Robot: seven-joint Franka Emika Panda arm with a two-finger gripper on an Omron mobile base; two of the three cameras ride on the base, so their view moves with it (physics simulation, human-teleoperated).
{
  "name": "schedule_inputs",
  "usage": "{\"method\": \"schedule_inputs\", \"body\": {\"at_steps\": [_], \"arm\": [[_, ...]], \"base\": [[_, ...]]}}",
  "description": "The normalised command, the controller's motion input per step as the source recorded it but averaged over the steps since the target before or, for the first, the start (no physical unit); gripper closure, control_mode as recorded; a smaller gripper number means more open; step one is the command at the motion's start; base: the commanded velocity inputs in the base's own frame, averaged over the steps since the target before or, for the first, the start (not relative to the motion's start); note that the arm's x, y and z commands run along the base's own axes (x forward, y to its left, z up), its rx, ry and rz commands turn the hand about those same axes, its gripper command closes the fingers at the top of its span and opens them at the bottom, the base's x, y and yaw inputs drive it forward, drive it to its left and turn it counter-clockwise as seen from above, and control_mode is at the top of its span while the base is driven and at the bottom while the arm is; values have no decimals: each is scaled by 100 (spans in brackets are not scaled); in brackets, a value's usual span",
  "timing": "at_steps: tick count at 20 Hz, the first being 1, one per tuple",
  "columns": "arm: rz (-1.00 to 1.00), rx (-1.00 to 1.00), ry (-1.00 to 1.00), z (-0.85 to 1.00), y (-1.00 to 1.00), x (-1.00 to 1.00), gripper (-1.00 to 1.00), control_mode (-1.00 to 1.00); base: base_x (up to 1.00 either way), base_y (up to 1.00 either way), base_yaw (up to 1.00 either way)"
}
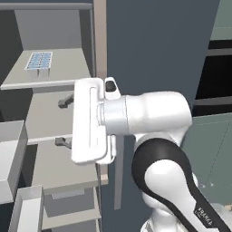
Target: Open the freezer door, pick up the ice cube tray from the freezer, and place it on the dining counter.
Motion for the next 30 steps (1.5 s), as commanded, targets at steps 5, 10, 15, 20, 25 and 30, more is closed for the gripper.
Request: {"method": "schedule_inputs", "body": {"at_steps": [5, 10, 15, 20, 25, 30], "arm": [[-34, -7, 1, -1, -100, -41, -100, -100], [-38, -8, 11, 0, -100, -23, -100, -100], [-42, 0, 25, 18, -100, -19, -100, -100], [-47, 16, 37, 31, -100, -36, -100, -100], [-42, 6, 32, 10, -95, -31, -100, -100], [-33, 0, 34, 14, -83, -17, -100, -100]], "base": [[0, 0, 0], [0, 0, 0], [0, 0, 0], [0, 0, 0], [0, 0, 0], [0, 0, 0]]}}
